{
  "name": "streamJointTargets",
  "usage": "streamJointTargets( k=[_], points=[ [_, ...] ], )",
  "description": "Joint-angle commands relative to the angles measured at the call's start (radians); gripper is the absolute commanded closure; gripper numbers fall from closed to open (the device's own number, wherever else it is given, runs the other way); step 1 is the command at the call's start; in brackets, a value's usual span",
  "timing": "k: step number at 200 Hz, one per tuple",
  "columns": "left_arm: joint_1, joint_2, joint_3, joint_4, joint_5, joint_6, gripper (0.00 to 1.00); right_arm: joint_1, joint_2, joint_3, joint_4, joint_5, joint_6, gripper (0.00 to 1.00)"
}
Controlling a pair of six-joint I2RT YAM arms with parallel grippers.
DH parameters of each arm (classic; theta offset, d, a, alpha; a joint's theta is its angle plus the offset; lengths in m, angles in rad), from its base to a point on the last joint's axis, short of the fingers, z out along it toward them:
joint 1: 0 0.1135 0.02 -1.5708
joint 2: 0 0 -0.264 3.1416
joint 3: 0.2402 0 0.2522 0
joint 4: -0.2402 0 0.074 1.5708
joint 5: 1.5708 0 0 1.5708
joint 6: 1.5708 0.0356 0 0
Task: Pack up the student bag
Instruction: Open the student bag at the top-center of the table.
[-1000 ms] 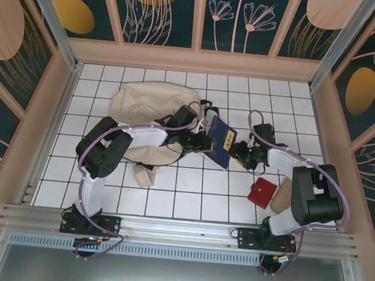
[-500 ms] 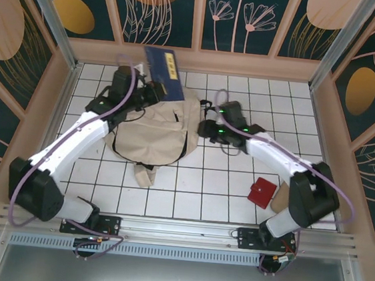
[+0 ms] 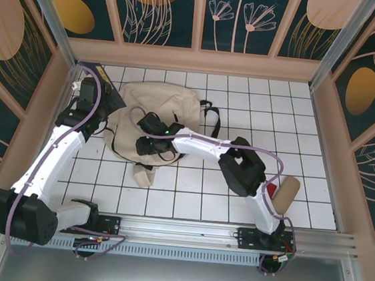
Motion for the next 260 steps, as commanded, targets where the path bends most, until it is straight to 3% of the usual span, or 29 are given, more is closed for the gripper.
streamJointTargets(
  k=[1, 47, 77, 111, 167, 203, 260],
  points=[
    [0.013, -0.035, -0.012, 0.003, -0.024, 0.025, 1.0, 0.001, 0.042, 0.058, -0.105, 0.058, 0.03, 0.58],
    [0.017, -0.027, -0.028, 0.0, 0.01, 0.038, 1.0, -0.025, -0.013, 0.054, -0.106, 0.206, 0.051, 1.0],
    [0.018, -0.039, -0.026, -0.043, 0.018, 0.055, 1.0, -0.099, -0.079, 0.032, -0.075, 0.264, 0.053, 1.0],
    [0.017, -0.102, -0.021, -0.084, 0.081, 0.078, 1.0, -0.231, -0.051, 0.101, -0.035, 0.193, 0.022, 1.0],
    [0.017, -0.167, -0.071, 0.008, 0.53, 0.116, 1.0, -0.286, 0.065, 0.409, -0.107, 0.139, -0.051, 1.0],
    [-0.011, -0.205, -0.171, 0.143, 0.741, 0.054, 1.0, -0.342, 0.093, 0.526, -0.117, 0.044, -0.05, 1.0],
    [-0.222, -0.175, -0.281, 0.283, 0.74, -0.01, 1.0, -0.422, 0.105, 0.591, -0.076, -0.08, -0.031, 1.0]
  ],
)
